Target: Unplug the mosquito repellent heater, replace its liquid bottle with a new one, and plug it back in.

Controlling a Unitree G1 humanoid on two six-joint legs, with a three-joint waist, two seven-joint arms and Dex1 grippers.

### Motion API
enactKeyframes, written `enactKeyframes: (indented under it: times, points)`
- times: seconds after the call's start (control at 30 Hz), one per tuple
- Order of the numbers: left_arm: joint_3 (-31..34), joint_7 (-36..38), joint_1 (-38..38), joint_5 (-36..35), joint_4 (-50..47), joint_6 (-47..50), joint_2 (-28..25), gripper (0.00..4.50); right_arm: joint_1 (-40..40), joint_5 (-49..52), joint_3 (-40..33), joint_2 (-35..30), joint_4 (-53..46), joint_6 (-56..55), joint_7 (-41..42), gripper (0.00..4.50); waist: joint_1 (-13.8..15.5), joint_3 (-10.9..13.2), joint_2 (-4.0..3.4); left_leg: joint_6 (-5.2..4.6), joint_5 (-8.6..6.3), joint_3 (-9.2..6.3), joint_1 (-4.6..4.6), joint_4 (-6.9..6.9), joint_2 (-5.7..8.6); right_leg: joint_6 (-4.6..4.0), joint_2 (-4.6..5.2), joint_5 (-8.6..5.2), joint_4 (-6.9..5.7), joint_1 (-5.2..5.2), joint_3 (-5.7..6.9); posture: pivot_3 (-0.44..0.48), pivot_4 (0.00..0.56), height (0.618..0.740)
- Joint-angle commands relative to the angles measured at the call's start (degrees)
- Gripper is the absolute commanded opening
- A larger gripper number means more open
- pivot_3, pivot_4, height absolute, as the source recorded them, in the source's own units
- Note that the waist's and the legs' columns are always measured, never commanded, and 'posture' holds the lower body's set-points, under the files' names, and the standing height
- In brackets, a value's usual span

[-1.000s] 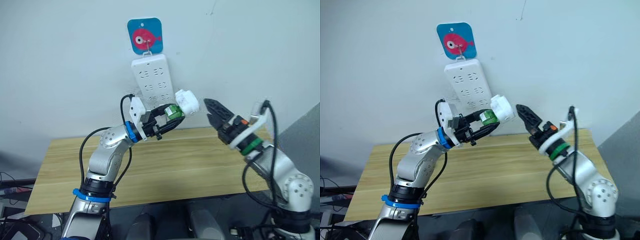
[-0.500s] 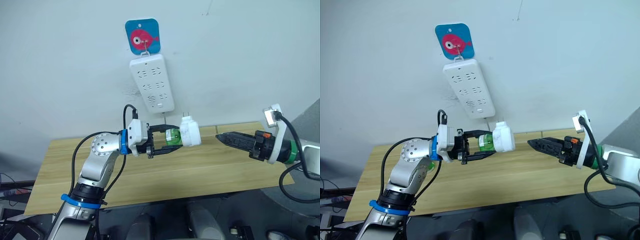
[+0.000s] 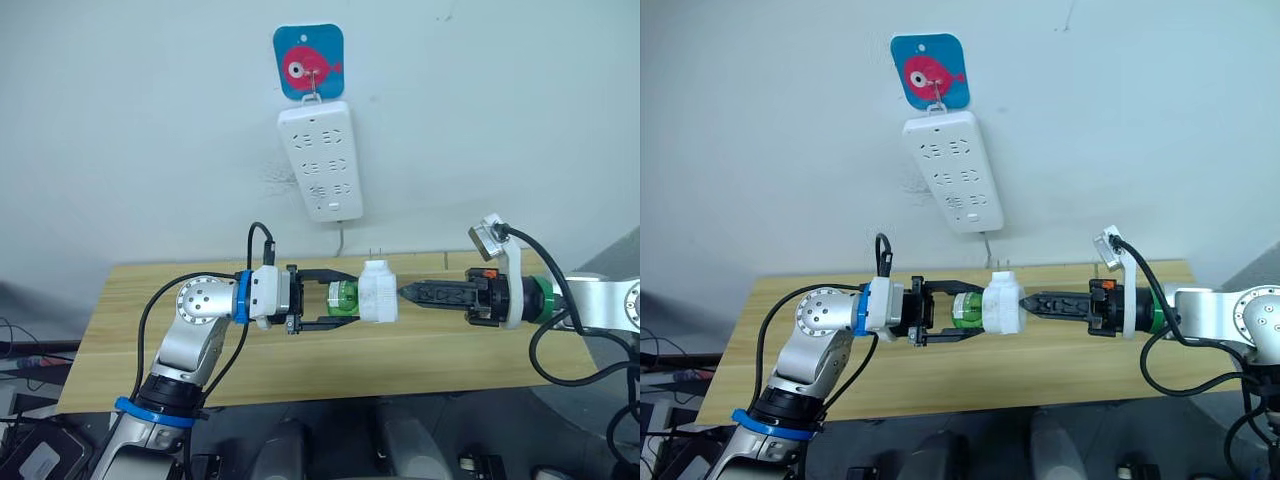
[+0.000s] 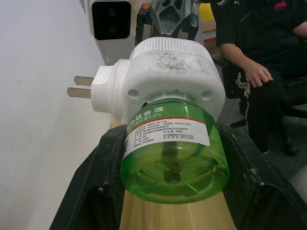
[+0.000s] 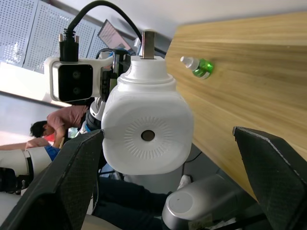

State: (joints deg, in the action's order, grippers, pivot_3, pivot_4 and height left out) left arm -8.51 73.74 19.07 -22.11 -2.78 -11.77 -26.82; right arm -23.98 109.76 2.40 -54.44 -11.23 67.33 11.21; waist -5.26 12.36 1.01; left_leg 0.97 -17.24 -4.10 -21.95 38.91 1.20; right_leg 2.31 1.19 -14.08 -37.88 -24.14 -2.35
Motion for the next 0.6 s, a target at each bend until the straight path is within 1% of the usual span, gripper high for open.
enactKeyframes:
  times: [0.03,0.27,0.43,0.6]
  points:
    - [-0.41,0.46,0.69,-0.66,-1.97,-1.58,0.25,2.26,-1.36,2.28,0.32,0.81,-2.11,0.29,0.28,4.50,0.27,0.03,0.01,0.00,0.00,0.00,0.00,0.00,0.00,0.00,0.00,0.00,0.01,0.00,0.01,-0.172,0.223,0.740]
    - [-0.95,1.24,0.98,-0.78,-1.87,-1.39,0.11,2.26,-1.67,3.23,-0.02,3.68,-4.18,-0.98,1.09,4.50,0.27,0.11,-0.01,0.00,0.00,-0.01,0.01,0.00,-0.01,0.00,0.00,0.00,0.00,0.01,0.02,-0.172,0.221,0.740]
    - [-0.46,0.55,1.94,-0.96,-1.13,-0.32,0.13,2.26,-0.29,2.80,-0.40,3.31,-5.67,-1.05,1.44,4.50,0.29,0.11,0.00,0.00,0.00,-0.02,-0.01,0.00,0.01,0.00,0.01,0.00,0.03,0.01,0.04,-0.175,0.220,0.740]
    - [-0.93,0.49,2.33,-1.68,-2.52,0.60,0.44,2.26,0.25,1.91,0.38,4.30,-7.03,-1.81,0.74,4.50,0.23,0.12,-0.01,0.00,0.00,-0.02,0.00,-0.01,0.00,0.00,0.01,0.00,0.03,0.01,0.04,-0.179,0.220,0.740]
